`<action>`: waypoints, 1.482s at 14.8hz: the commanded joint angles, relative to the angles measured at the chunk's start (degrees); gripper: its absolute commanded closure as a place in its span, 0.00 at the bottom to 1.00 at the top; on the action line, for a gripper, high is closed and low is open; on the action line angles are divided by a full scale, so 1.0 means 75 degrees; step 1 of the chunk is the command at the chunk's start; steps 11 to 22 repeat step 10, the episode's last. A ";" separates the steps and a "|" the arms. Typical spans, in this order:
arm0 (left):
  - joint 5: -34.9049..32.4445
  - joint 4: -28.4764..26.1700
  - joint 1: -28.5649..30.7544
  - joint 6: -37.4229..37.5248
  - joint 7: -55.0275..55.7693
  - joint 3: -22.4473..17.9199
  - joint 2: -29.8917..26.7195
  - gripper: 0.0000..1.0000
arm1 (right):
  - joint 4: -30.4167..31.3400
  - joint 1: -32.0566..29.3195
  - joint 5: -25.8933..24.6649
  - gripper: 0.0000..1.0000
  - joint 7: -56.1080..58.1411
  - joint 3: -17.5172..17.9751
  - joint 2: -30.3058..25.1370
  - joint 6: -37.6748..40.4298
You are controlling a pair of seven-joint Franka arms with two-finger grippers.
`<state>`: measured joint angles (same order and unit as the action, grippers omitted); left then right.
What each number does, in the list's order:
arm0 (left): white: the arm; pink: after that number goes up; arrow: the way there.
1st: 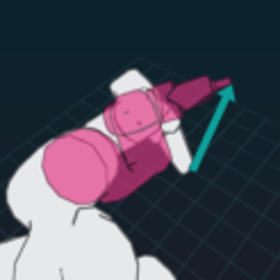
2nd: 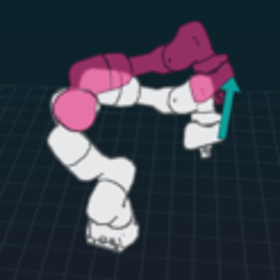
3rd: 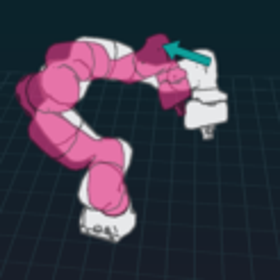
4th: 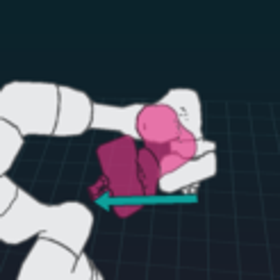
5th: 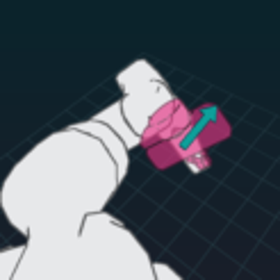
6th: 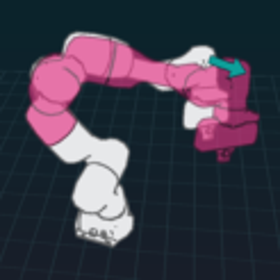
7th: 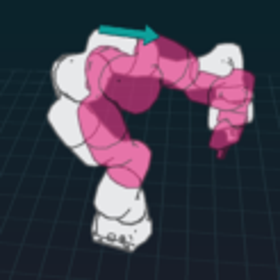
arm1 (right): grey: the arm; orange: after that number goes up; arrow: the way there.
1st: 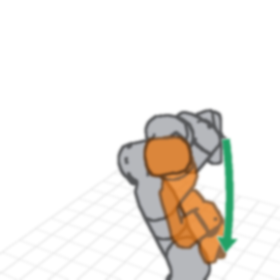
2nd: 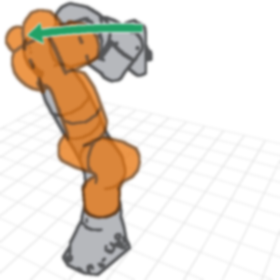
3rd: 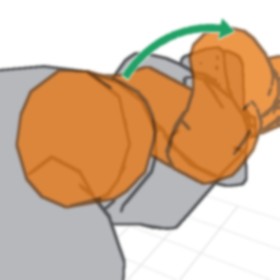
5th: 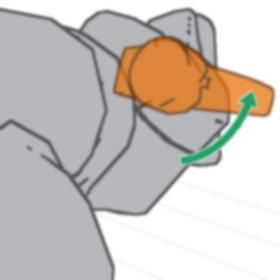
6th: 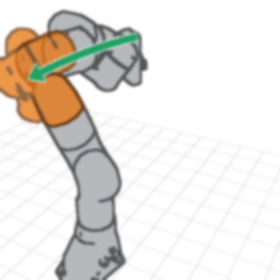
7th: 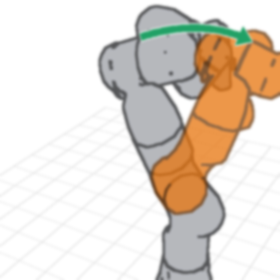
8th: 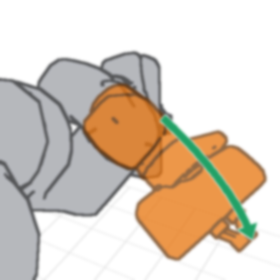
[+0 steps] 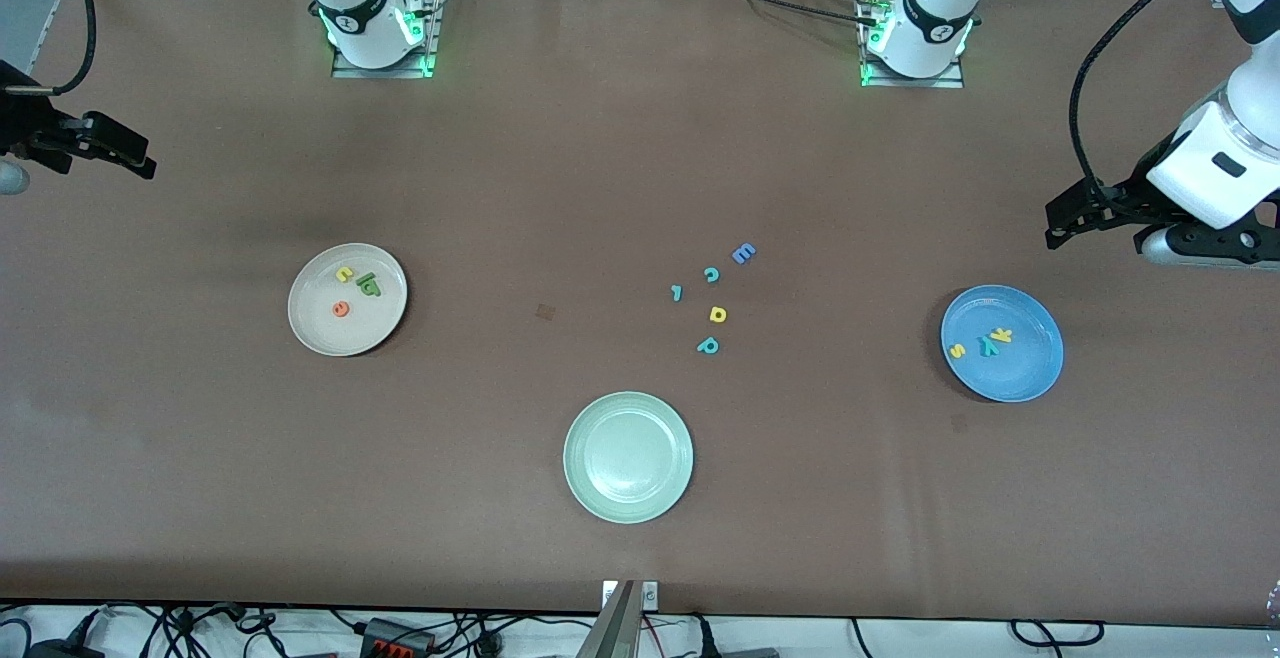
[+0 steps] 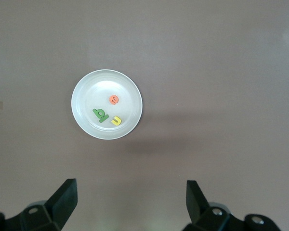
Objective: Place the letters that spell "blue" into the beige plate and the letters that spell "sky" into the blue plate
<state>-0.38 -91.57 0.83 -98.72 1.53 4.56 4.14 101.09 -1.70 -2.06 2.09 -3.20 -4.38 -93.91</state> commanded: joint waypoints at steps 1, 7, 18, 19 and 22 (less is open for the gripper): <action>-0.0113 0.0233 0.0006 0.0178 -0.0028 0.0013 0.0092 0.00 | 0.0173 -0.0078 -0.0089 0.00 0.0096 0.0017 -0.0213 0.0005; -0.0054 0.0175 0.0018 0.0939 -0.0028 0.0036 -0.0201 0.00 | 0.0162 -0.0078 -0.0101 0.00 0.0108 0.0005 -0.0213 0.0017; -0.0043 0.0186 0.0029 0.0928 -0.0028 0.0025 -0.0201 0.00 | 0.0162 -0.0078 -0.0101 0.00 0.0108 0.0005 -0.0225 0.0029; -0.0043 0.0186 0.0029 0.0928 -0.0028 0.0025 -0.0201 0.00 | 0.0162 -0.0078 -0.0101 0.00 0.0108 0.0005 -0.0225 0.0029; -0.0043 0.0186 0.0029 0.0928 -0.0028 0.0025 -0.0201 0.00 | 0.0162 -0.0078 -0.0101 0.00 0.0108 0.0005 -0.0225 0.0029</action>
